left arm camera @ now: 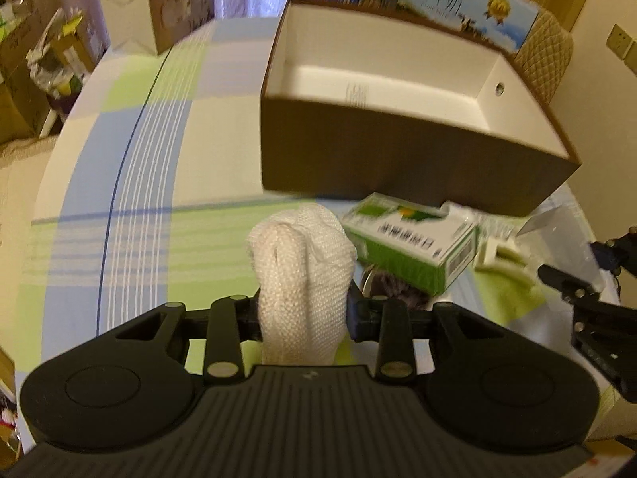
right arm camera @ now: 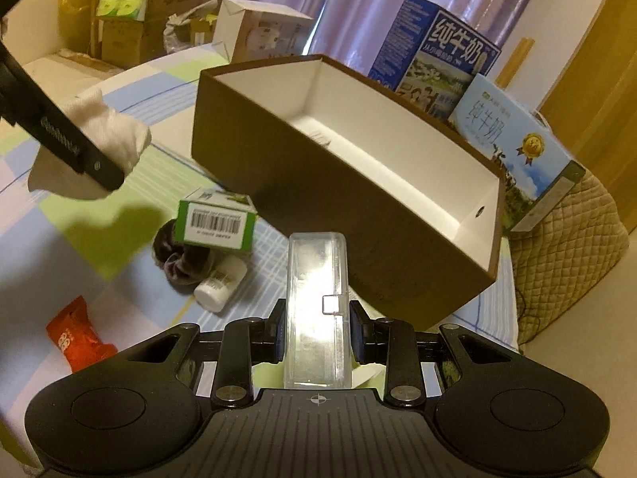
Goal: Organize objects
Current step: 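Carry the cloth bag with the left tool while the right tool carries the clear case into the brown box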
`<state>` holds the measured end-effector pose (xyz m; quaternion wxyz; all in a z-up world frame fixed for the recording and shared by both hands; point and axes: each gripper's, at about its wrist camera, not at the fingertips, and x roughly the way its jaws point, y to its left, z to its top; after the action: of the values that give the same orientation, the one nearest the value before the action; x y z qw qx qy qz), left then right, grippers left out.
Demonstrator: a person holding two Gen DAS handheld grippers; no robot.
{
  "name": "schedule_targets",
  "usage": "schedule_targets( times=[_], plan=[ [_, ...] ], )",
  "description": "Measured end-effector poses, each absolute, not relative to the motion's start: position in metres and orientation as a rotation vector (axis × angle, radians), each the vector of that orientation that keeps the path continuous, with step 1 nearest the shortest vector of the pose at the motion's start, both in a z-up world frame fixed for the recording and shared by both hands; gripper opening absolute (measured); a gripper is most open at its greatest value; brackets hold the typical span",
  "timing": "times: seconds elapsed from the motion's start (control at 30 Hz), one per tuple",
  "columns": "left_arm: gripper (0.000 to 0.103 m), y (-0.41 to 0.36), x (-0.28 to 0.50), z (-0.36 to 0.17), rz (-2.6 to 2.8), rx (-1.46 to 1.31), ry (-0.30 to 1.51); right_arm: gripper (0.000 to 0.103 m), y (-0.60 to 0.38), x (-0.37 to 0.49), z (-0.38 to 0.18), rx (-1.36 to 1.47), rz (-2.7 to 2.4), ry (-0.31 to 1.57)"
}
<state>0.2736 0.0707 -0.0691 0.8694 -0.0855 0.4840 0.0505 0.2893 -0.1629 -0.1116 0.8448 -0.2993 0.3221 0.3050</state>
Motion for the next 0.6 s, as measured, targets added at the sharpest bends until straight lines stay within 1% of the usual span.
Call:
schedule_targets(
  times=[0.33,0.6],
  plan=[
    [0.030,0.064,0.312,-0.038,0.066,-0.127,0.941,0.028,-0.178,0.338,-0.079,-0.364,0.648,0.769],
    [0.030,0.064,0.353,-0.017,0.042,-0.074,0.885,0.028,-0.175,0.374,-0.045,-0.227,0.659,0.755]
  ],
)
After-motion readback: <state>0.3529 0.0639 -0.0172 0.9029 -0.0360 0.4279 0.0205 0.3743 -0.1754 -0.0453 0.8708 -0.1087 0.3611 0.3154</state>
